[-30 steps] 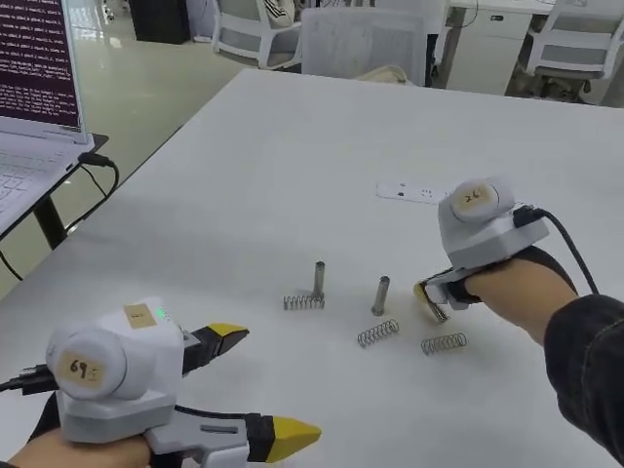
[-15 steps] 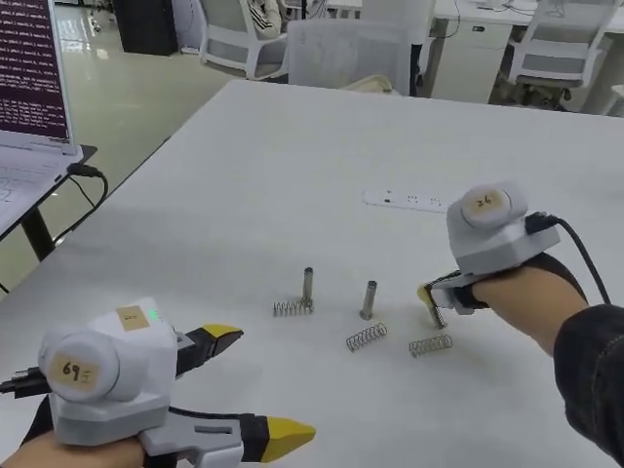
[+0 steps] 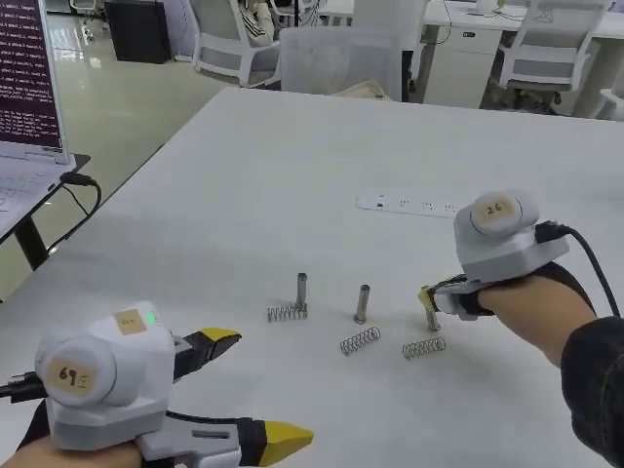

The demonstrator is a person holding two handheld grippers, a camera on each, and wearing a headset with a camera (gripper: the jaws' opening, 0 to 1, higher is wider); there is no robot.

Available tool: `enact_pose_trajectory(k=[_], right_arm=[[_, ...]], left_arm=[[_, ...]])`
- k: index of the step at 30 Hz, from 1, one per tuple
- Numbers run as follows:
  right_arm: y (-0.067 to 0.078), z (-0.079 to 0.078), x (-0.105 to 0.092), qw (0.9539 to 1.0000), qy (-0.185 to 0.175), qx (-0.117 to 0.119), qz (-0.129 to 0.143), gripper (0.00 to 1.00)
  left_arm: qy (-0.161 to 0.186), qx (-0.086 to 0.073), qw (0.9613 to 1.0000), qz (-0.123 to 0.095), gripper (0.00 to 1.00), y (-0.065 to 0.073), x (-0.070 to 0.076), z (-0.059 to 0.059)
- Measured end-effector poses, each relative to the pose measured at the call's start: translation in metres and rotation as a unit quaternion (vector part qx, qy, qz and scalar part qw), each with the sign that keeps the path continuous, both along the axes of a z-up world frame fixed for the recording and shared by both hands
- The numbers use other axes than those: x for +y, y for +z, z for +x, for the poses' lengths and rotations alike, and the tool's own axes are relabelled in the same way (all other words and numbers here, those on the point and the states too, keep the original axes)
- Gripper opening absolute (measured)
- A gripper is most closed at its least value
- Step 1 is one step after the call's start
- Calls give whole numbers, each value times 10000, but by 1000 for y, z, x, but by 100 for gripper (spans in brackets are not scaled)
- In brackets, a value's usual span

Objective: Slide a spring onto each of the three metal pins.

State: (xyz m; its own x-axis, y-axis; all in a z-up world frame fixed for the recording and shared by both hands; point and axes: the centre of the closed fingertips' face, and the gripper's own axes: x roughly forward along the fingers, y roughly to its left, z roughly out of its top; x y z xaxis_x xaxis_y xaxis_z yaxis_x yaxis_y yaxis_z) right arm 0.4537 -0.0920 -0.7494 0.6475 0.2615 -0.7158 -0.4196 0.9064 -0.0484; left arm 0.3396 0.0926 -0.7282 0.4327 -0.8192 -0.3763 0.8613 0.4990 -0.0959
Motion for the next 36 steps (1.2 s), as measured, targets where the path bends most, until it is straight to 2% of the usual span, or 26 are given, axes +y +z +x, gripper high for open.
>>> enact_pose_trajectory(k=[14, 36], right_arm=[[2, -10, -2, 9998, -112, 15, 156, 6], [4, -14, -1, 9999, -87, 58, 129, 6]], left_arm=[[-59, -47, 10000, 11, 79, 3, -3, -2], [-81, -45, 10000, 5, 79, 3, -5, -2]])
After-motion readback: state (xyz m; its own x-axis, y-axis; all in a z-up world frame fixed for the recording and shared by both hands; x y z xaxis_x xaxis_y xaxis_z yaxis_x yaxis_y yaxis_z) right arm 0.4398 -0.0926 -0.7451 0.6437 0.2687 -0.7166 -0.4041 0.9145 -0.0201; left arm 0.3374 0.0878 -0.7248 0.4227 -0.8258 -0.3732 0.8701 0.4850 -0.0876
